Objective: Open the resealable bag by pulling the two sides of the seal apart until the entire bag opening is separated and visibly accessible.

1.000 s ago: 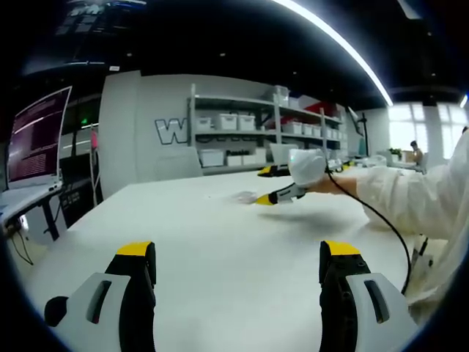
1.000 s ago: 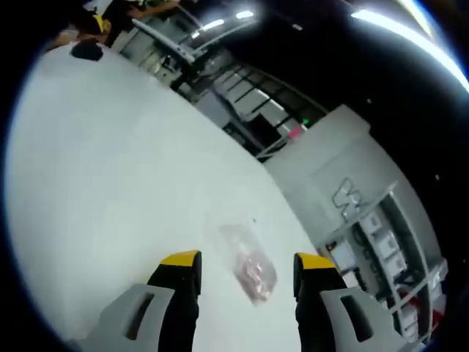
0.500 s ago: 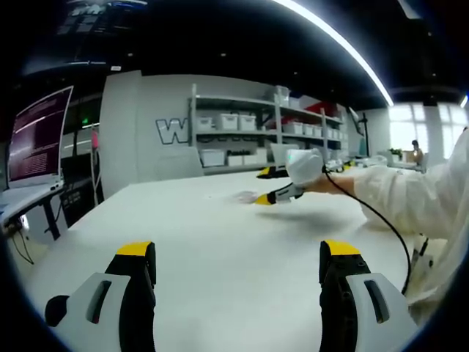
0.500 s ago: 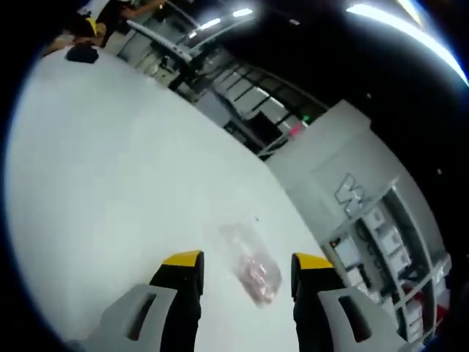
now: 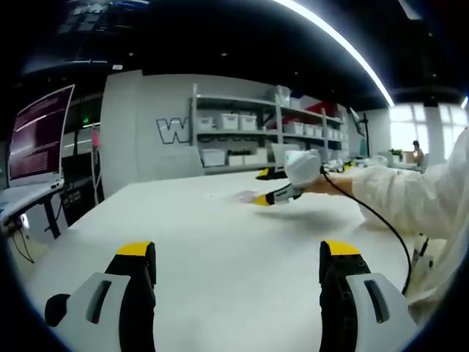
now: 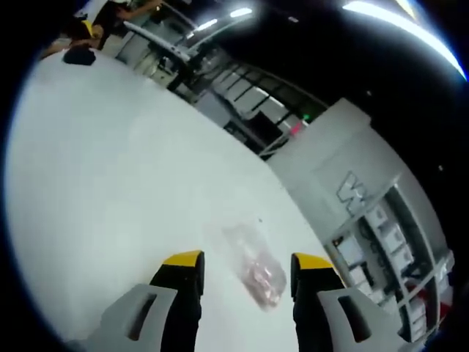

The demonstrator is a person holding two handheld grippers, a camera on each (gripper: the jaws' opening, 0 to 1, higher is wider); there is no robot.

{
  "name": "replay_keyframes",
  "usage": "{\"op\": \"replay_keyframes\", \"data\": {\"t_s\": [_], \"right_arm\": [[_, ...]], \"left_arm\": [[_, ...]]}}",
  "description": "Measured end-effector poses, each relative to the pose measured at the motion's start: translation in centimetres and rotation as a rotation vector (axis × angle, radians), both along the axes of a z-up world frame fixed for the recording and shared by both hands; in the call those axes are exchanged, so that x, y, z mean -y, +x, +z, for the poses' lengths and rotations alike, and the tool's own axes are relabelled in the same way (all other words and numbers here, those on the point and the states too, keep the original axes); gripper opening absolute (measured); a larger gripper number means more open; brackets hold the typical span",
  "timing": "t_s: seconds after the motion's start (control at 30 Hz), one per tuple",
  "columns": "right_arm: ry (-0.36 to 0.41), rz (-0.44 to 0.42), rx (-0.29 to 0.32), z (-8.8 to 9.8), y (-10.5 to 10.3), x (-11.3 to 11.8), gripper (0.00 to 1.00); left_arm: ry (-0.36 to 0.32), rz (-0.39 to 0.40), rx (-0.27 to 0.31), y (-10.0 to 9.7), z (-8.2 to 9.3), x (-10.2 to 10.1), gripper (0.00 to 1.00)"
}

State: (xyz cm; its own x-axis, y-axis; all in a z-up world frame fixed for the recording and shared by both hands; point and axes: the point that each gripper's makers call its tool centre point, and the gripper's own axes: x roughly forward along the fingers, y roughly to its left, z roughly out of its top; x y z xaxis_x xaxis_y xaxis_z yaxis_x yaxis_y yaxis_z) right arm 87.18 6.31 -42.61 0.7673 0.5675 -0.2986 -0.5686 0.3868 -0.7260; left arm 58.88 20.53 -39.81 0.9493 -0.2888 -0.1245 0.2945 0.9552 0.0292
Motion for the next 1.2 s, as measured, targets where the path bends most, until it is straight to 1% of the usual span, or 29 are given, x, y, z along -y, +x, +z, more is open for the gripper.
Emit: {"op": "replay_keyframes", "data": {"t_s": [0.1, 0.3, 0.5, 0.53, 0.57, 0.6, 0.63, 0.67, 0.7, 0.73, 0.8, 0.87, 0.9, 0.93, 0.97, 1.03, 1.1, 1.2], "right_arm": [[0.010, -0.001, -0.005, 0.1, 0.1, -0.1, 0.45], [0.007, -0.004, -0.001, 0.2, -0.1, 0.0, 0.44], [0.021, -0.003, -0.011, 0.3, 0.3, 0.0, 0.46], [0.025, -0.004, -0.015, 0.3, 0.4, 0.0, 0.48], [0.053, 0.002, -0.027, 0.2, 0.4, -0.3, 0.56], [0.087, 0.008, -0.055, 0.0, 0.2, -0.5, 0.66], [0.137, 0.006, -0.085, -0.2, 0.1, -0.9, 0.77], [0.174, 0.003, -0.094, -0.2, 0.1, -1.1, 0.92], [0.187, 0.005, -0.097, -0.2, 0.1, -1.1, 1.00], [0.231, 0.004, -0.110, 0.1, 0.0, -1.0, 0.97], [0.250, -0.005, -0.116, 0.1, 0.0, -0.8, 0.99], [0.256, -0.017, -0.136, 0.0, 0.1, -0.7, 0.99], [0.258, -0.017, -0.141, 0.0, 0.1, -0.7, 0.96], [0.257, -0.017, -0.146, -0.2, -0.2, -0.7, 0.93], [0.253, -0.020, -0.146, -0.2, -0.2, -0.6, 0.87], [0.243, -0.027, -0.142, -0.4, 0.0, -0.3, 0.82], [0.249, -0.026, -0.146, -0.5, 0.0, -0.3, 0.80], [0.253, -0.025, -0.152, -0.7, -0.2, -0.4, 0.80]], "left_arm": [[-0.001, 0.001, -0.001, 0.0, 0.0, -0.1, 0.92], [-0.002, 0.002, -0.002, 0.0, 0.0, -0.1, 0.92], [0.000, -0.001, 0.000, -0.1, 0.2, 0.0, 0.92], [0.000, 0.000, 0.000, -0.1, 0.2, 0.0, 0.92], [0.000, 0.001, 0.000, -0.1, 0.2, 0.0, 0.92], [0.000, 0.002, 0.001, -0.1, 0.2, 0.0, 0.92], [0.000, 0.003, 0.001, -0.1, 0.2, -0.1, 0.92], [-0.001, 0.004, 0.001, -0.1, 0.2, -0.1, 0.93], [-0.002, 0.005, 0.001, -0.1, 0.2, -0.1, 0.93], [-0.002, 0.007, 0.002, -0.1, 0.2, -0.2, 0.93], [-0.002, 0.008, 0.003, -0.1, 0.2, -0.3, 0.93], [-0.001, 0.007, 0.003, -0.1, 0.2, -0.3, 0.93], [-0.001, 0.006, 0.002, -0.1, 0.1, -0.3, 0.93], [0.000, 0.005, 0.002, -0.1, 0.1, -0.2, 0.93], [0.000, 0.004, 0.001, -0.1, 0.1, -0.2, 0.93], [0.001, 0.001, 0.002, 0.0, 0.1, -0.1, 0.93], [0.002, -0.001, 0.002, 0.0, 0.1, 0.0, 0.93], [0.003, -0.004, 0.001, -0.1, 0.1, 0.0, 0.93]]}}
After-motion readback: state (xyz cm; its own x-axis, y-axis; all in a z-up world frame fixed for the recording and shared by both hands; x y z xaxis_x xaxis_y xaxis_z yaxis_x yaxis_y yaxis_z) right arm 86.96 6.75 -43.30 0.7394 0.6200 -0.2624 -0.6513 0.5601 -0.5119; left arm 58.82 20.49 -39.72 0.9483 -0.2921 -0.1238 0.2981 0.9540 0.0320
